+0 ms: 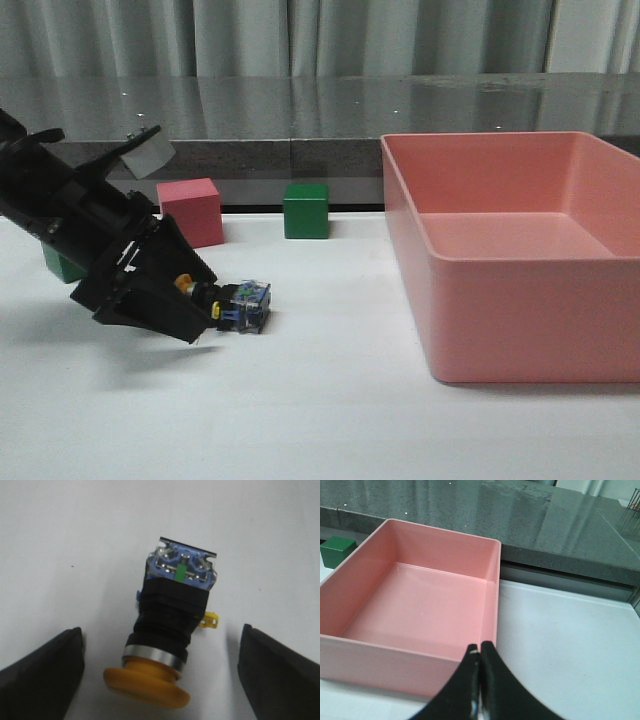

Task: Place and stand button with both arms
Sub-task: 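Reach the left gripper down and grasp the button's yellow cap, then lift the button with the left gripper and rotate it upright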

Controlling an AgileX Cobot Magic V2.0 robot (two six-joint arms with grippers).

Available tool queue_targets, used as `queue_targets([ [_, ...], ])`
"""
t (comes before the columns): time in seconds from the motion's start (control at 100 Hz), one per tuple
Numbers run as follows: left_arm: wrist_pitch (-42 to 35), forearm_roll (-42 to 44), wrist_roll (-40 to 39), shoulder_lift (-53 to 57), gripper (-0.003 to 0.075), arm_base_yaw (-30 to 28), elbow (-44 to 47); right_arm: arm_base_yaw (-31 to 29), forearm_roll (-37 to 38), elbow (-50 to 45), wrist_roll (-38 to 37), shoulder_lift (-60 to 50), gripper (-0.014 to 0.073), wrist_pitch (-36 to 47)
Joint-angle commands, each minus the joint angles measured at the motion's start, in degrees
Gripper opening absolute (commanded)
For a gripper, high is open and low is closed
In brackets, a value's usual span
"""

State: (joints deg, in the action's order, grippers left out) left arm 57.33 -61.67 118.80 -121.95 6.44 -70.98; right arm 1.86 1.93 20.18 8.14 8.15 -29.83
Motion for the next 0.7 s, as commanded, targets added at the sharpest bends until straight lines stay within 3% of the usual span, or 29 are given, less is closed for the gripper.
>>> queue_targets([
  [0.0, 1.5, -1.61, -0.13, 1.92, 0.0474, -0.37, -1.19, -0.45, 0.58, 1.38, 0.09, 0.45, -0.0062, 4.12],
  [0.08, 1.5, -0.45, -0.13, 1.92, 0.0323, -0.46, -1.19, -0.45, 0.58, 1.38, 0.09, 0.45, -0.0062, 4.12],
  [0.22, 2.15, 2.0, -0.13, 2.05, -0.0017, -0.46, -1.19, -0.45, 0.58, 1.38, 0.09, 0.45, -0.0062, 4.12],
  [0.34, 5.18, 3.59, -0.64, 3.13, -0.002, -0.46, -2.56, -0.45, 0.58, 1.38, 0.09, 0.45, -0.0062, 4.12],
  [0.46, 6.56, 6.11, -7.71, 6.36, -0.002, -0.35, -5.35, -0.45, 0.58, 1.38, 0.09, 0.45, -0.0062, 4.12],
  [0.53, 6.02, 12.41, -12.73, 9.3, -0.002, 0.43, -7.88, -0.45, 0.58, 1.38, 0.09, 0.45, -0.0062, 4.12],
  [0.69, 2.75, 36.28, -27.05, 16.04, -0.002, 4.89, -13.07, -0.45, 0.58, 1.38, 0.09, 0.45, -0.0062, 4.12],
])
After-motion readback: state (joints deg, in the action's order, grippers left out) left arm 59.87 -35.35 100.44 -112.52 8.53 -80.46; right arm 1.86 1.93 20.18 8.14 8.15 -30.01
